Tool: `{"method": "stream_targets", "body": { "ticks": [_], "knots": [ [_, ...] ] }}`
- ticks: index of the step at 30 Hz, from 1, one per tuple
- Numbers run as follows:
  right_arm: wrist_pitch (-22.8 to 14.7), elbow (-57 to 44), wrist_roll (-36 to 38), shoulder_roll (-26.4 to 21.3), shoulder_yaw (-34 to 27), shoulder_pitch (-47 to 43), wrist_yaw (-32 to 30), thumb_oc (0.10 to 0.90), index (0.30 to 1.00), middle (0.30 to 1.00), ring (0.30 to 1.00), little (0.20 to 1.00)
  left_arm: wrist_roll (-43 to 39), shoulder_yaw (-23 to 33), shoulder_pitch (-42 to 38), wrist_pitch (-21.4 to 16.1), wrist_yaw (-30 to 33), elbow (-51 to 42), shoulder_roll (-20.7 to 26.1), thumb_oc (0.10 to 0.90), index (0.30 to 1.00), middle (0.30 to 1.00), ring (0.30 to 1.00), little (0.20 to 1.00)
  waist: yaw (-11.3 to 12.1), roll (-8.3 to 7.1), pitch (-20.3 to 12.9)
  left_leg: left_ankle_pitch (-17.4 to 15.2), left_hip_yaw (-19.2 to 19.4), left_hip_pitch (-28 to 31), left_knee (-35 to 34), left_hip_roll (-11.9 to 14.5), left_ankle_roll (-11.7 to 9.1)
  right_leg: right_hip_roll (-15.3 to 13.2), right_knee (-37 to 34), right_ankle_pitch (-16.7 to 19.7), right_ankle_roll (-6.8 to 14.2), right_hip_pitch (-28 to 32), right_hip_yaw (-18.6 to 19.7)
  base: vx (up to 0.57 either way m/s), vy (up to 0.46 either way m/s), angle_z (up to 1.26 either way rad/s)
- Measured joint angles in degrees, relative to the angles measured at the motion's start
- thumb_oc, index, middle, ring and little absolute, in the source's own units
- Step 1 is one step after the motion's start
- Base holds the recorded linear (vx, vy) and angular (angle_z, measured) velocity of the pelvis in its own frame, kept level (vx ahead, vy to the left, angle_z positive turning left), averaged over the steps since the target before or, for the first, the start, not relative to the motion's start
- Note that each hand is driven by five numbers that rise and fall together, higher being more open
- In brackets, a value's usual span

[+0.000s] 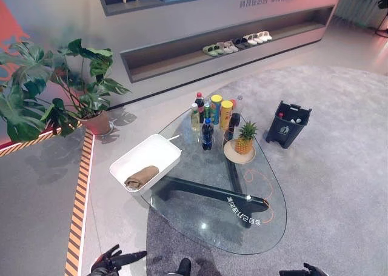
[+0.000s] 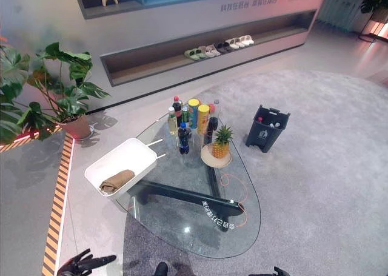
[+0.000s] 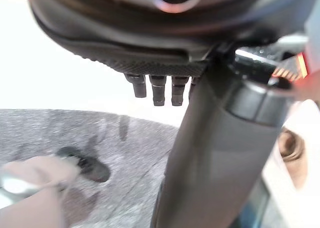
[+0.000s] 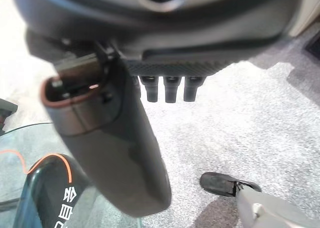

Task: Wipe the table with a cloth and put it in the basket.

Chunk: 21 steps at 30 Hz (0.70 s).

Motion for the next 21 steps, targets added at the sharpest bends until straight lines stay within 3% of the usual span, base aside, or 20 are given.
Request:
{"method": "stream_targets", "body": {
  "ticks": [3, 9, 21],
  "knots": [
    [0.81, 0.78, -0.86, 0.15, 0.0, 0.28, 0.56, 0.8, 0.9, 0.9, 0.9, 0.9, 2.89, -1.18, 0.19, 2.57, -0.6, 1.27, -0.19, 0.8, 0.9, 0.9, 0.9, 0.9, -0.67, -0.23, -0.1, -0.04, 0.23, 0.2, 0.03, 0.02, 0.06, 0.0, 0.01, 0.11, -0.11, 0.03, 0.46, 0.0, 0.003, -0.03],
    [2.19, 1.42, -3.33, 1.16, 1.23, 1.05, 1.65, 0.8, 0.9, 0.9, 0.9, 0.9, 5.33, -3.88, 0.22, 4.19, -1.57, 2.27, -0.71, 0.8, 0.9, 0.9, 0.9, 0.9, -1.07, -0.49, -0.21, -0.29, 1.53, 1.44, 0.0, 0.13, 0.36, -0.11, 0.03, 0.22, -0.13, 0.56, 1.37, 0.0, 0.012, -0.12],
    [2.27, 1.33, -4.3, 2.39, 2.72, 1.24, 2.5, 0.8, 0.9, 0.9, 0.9, 0.9, 6.08, -5.59, 0.04, 4.41, -1.57, 2.15, -1.26, 0.8, 0.9, 0.9, 0.9, 0.9, -1.17, -0.45, -0.21, -0.85, 2.75, 1.92, 0.02, 0.27, 0.67, -0.15, 0.0, 0.38, -0.2, 0.41, 2.63, 0.0, 0.006, -0.05]
  ]
}}
